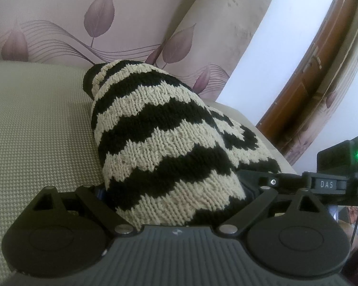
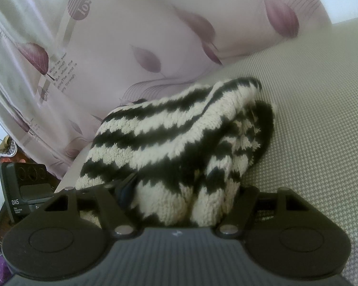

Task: Fold small clothes

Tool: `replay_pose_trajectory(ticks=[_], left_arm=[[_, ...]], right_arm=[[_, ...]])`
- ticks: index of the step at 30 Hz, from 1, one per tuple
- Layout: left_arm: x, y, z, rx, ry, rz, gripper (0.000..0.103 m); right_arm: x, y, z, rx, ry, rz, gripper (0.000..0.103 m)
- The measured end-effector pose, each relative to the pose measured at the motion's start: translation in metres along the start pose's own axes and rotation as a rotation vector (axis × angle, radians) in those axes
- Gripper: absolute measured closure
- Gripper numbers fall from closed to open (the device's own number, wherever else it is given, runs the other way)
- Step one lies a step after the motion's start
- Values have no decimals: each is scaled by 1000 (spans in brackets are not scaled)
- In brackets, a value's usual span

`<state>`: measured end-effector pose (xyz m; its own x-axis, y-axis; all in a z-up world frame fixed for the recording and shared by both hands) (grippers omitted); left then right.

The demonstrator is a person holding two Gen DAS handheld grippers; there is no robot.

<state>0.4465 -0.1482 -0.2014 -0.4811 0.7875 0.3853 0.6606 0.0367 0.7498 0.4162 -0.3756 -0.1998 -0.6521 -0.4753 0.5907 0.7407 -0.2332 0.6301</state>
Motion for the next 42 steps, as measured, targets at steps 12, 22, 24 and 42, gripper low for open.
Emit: replay_pose_trajectory(ticks=[12, 22, 24, 42], left_arm=[[-1, 0, -3, -17, 24, -3, 7], [-1, -1, -3, -20, 29, -4, 6], [-1, 0, -3, -21, 29, -3, 6], [-2, 0, -2, -24, 31, -4, 6]], right_arm=[[0, 0, 0, -3, 1, -1, 32], [0, 0, 1, -3, 0, -2, 32], [0, 0, 0, -2, 0, -2, 32], [0, 0, 0, -3, 1, -2, 32]])
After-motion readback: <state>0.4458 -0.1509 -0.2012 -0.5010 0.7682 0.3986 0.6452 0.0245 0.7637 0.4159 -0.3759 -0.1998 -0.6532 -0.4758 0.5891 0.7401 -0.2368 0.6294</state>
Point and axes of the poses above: each gripper's, at about its wrist camera, not at the fingertips, and x roughly against the way its jaws point, z to its left, y to its top, the point moved 6 cm from there along -x, roughly the way its jaws point, and after that the axes turned 14 degrees about -y, right-handed, at the moved point
